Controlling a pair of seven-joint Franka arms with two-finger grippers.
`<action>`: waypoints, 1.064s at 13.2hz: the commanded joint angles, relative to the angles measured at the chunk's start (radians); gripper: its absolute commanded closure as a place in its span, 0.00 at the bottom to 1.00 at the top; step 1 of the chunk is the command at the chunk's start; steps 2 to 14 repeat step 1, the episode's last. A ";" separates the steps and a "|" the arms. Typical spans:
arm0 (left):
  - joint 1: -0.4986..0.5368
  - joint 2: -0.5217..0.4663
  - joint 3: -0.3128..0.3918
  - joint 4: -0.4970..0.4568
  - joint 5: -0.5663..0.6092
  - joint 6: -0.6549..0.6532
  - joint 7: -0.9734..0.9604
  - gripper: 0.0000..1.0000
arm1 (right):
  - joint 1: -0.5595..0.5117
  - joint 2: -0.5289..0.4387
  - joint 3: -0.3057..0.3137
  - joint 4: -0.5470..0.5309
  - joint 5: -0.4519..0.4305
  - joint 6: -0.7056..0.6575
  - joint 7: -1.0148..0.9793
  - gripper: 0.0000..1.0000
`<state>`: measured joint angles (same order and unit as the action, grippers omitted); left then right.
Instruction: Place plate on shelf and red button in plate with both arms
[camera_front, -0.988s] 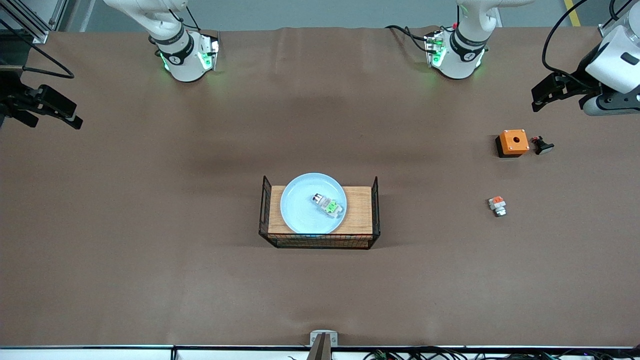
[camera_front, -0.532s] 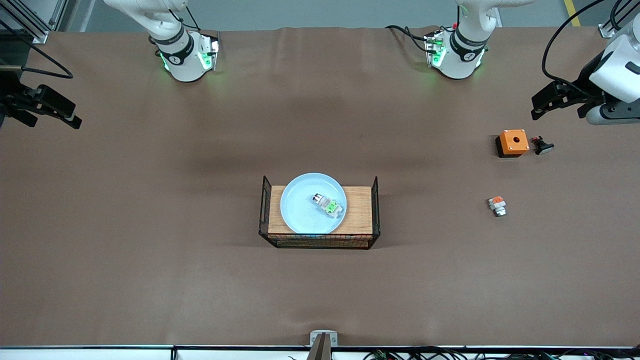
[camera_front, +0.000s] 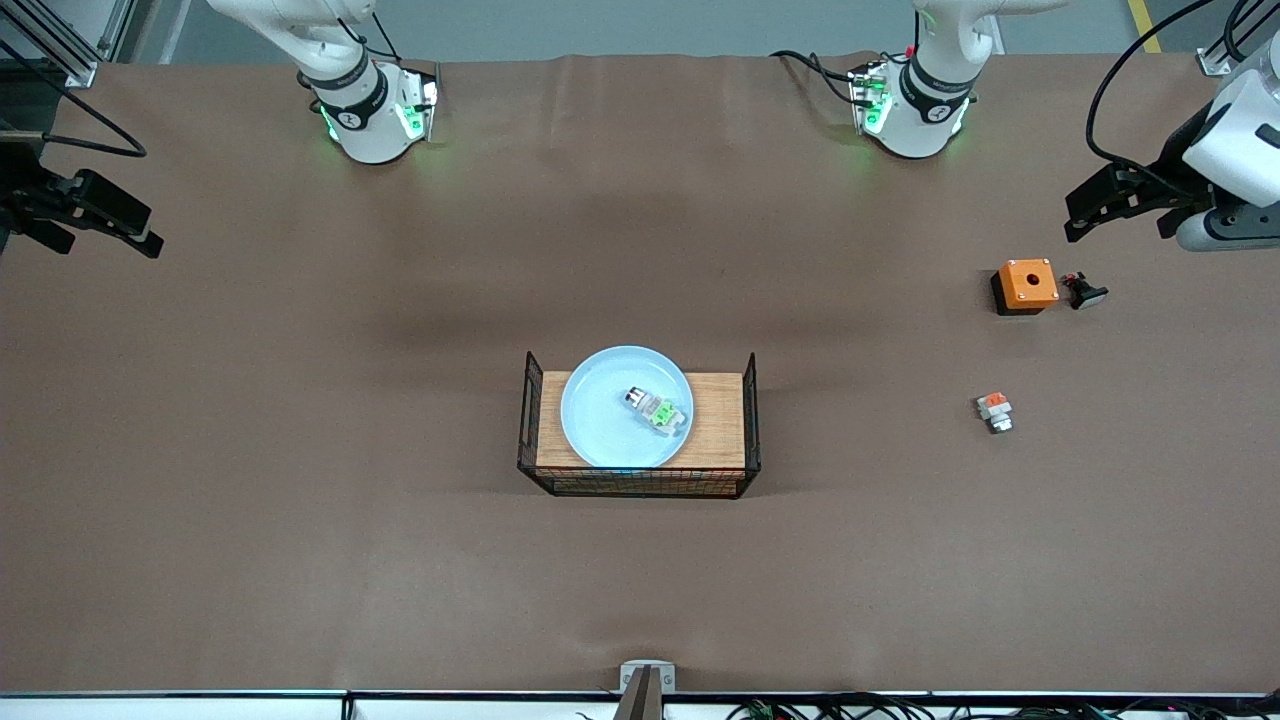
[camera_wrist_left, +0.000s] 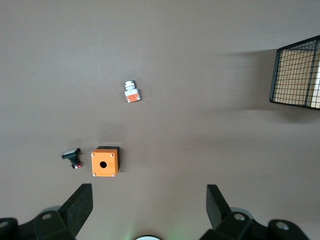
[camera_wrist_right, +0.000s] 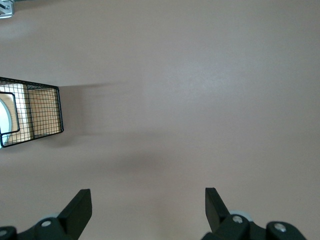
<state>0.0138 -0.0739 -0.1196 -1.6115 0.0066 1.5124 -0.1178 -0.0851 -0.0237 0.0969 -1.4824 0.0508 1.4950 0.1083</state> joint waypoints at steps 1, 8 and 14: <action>-0.002 0.008 0.006 0.021 -0.016 -0.008 0.009 0.00 | -0.013 -0.012 0.010 0.001 -0.037 -0.010 -0.013 0.00; -0.002 0.008 0.006 0.021 -0.016 -0.008 0.009 0.00 | -0.013 -0.012 0.010 0.001 -0.037 -0.010 -0.013 0.00; -0.002 0.008 0.006 0.021 -0.016 -0.008 0.009 0.00 | -0.013 -0.012 0.010 0.001 -0.037 -0.010 -0.013 0.00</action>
